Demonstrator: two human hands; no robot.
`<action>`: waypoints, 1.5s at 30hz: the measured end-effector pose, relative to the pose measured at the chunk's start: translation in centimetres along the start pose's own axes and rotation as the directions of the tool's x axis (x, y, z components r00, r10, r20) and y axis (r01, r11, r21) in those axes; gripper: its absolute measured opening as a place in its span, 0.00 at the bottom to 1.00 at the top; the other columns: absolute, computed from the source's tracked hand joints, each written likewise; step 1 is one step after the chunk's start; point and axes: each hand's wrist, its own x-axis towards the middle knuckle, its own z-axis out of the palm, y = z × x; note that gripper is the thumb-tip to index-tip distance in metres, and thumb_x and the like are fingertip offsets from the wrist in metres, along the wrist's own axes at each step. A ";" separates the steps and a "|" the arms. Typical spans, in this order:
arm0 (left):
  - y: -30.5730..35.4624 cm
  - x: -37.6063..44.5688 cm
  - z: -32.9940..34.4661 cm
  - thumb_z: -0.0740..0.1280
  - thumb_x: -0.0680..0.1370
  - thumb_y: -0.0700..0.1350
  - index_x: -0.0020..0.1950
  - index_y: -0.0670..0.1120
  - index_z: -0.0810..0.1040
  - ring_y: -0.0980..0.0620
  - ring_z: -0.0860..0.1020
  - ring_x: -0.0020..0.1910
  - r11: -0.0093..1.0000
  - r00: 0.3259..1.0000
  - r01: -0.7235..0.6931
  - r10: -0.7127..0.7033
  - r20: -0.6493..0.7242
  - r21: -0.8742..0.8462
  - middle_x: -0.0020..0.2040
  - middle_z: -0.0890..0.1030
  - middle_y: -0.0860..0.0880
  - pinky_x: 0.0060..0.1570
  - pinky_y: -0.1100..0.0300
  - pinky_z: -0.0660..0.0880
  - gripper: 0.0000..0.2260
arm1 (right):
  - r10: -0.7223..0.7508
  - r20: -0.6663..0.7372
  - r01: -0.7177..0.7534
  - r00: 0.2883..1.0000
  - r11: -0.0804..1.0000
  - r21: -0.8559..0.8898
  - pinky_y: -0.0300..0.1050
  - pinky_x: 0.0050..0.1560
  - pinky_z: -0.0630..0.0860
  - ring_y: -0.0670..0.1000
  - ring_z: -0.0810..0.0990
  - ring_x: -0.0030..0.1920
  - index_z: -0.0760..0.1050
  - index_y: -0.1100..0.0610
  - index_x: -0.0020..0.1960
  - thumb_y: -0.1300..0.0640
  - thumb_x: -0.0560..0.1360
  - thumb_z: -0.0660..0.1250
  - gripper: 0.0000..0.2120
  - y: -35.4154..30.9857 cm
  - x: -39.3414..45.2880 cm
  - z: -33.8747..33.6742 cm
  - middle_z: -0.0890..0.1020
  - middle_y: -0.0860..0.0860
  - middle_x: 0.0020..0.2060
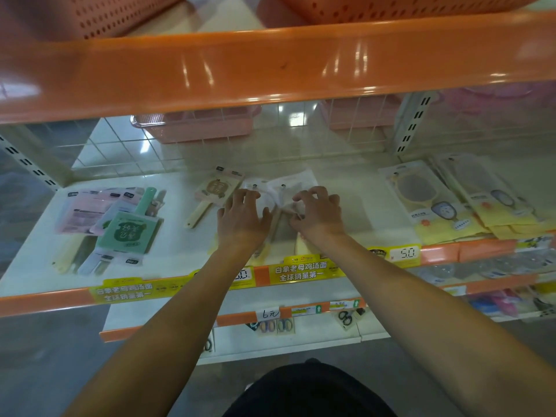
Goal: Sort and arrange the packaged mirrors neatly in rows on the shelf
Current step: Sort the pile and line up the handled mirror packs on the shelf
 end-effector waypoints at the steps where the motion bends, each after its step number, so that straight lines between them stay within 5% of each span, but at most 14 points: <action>1: 0.5 0.3 0.1 0.62 0.78 0.52 0.65 0.49 0.71 0.45 0.70 0.65 1.000 1.000 -0.006 0.006 0.006 0.003 0.66 0.71 0.49 0.61 0.49 0.67 0.17 | -0.009 -0.023 0.010 1.000 1.000 0.020 0.49 0.60 0.65 0.60 0.66 0.62 0.73 0.46 0.63 0.48 0.72 0.67 0.20 0.4 0.0 -0.3 0.66 0.50 0.67; 9: 6.6 1.4 2.4 0.64 0.77 0.51 0.63 0.48 0.73 0.44 0.74 0.60 0.987 0.987 -0.159 0.158 -0.017 -0.035 0.63 0.73 0.48 0.55 0.49 0.70 0.16 | -0.044 -0.229 0.031 0.972 0.998 -0.061 0.50 0.60 0.60 0.51 0.67 0.68 0.76 0.51 0.63 0.50 0.71 0.65 0.21 6.4 0.6 -6.1 0.73 0.52 0.64; 15: 11.6 1.8 4.9 0.64 0.75 0.51 0.60 0.48 0.74 0.42 0.76 0.56 0.963 0.966 -0.257 0.257 -0.011 -0.075 0.60 0.75 0.47 0.52 0.49 0.74 0.15 | 0.075 -0.226 -0.119 0.971 0.975 -0.189 0.46 0.58 0.56 0.54 0.69 0.65 0.77 0.44 0.60 0.39 0.65 0.48 0.30 14.2 0.5 -7.8 0.75 0.45 0.62; 20: 14.6 1.8 6.3 0.64 0.76 0.51 0.61 0.48 0.74 0.43 0.75 0.58 0.962 0.964 -0.264 0.266 0.018 -0.072 0.61 0.74 0.48 0.53 0.50 0.71 0.15 | 0.146 -0.288 -0.181 0.946 0.979 -0.096 0.50 0.58 0.68 0.61 0.67 0.63 0.76 0.46 0.61 0.47 0.71 0.67 0.18 17.7 -0.4 -9.0 0.71 0.50 0.65; 27: 15.6 1.5 7.1 0.62 0.77 0.52 0.63 0.49 0.73 0.46 0.73 0.60 0.971 0.971 -0.235 0.236 0.036 -0.036 0.63 0.72 0.49 0.55 0.51 0.69 0.16 | 0.244 -0.072 -0.254 0.967 0.940 -0.227 0.57 0.67 0.60 0.61 0.61 0.69 0.65 0.45 0.69 0.31 0.74 0.56 0.29 20.7 -0.2 -8.4 0.62 0.52 0.71; 31: 14.6 1.3 6.7 0.62 0.77 0.52 0.64 0.48 0.73 0.45 0.73 0.60 0.981 0.981 -0.194 0.194 0.019 -0.005 0.64 0.72 0.49 0.57 0.51 0.70 0.17 | 0.199 -0.147 -0.224 0.969 0.958 -0.181 0.58 0.72 0.56 0.62 0.57 0.73 0.65 0.49 0.70 0.36 0.76 0.57 0.27 19.1 -0.1 -8.3 0.62 0.53 0.72; 33: 13.6 0.9 6.3 0.63 0.77 0.51 0.63 0.48 0.73 0.45 0.74 0.59 0.986 0.986 -0.168 0.167 -0.010 -0.004 0.64 0.72 0.48 0.56 0.51 0.71 0.16 | 0.093 -0.170 -0.108 0.981 0.991 -0.081 0.52 0.68 0.62 0.59 0.64 0.70 0.69 0.51 0.68 0.43 0.78 0.60 0.22 16.7 -0.1 -8.1 0.67 0.53 0.70; 37: 10.8 -0.9 4.7 0.65 0.76 0.49 0.60 0.45 0.76 0.42 0.79 0.50 0.984 0.978 -0.175 0.169 -0.125 -0.040 0.58 0.77 0.46 0.46 0.52 0.75 0.15 | -0.083 -0.043 0.088 0.996 0.987 0.136 0.46 0.54 0.72 0.53 0.75 0.59 0.76 0.51 0.59 0.48 0.77 0.62 0.14 10.6 -0.7 -6.6 0.77 0.50 0.58; 45: 1.5 -4.0 0.2 0.70 0.73 0.46 0.58 0.44 0.77 0.39 0.80 0.44 1.000 0.979 -0.021 0.022 -0.203 0.009 0.56 0.79 0.43 0.40 0.51 0.75 0.14 | -0.271 0.066 0.259 0.960 0.955 0.143 0.47 0.52 0.74 0.54 0.76 0.57 0.77 0.51 0.56 0.48 0.77 0.61 0.12 2.0 -2.7 -1.4 0.78 0.51 0.54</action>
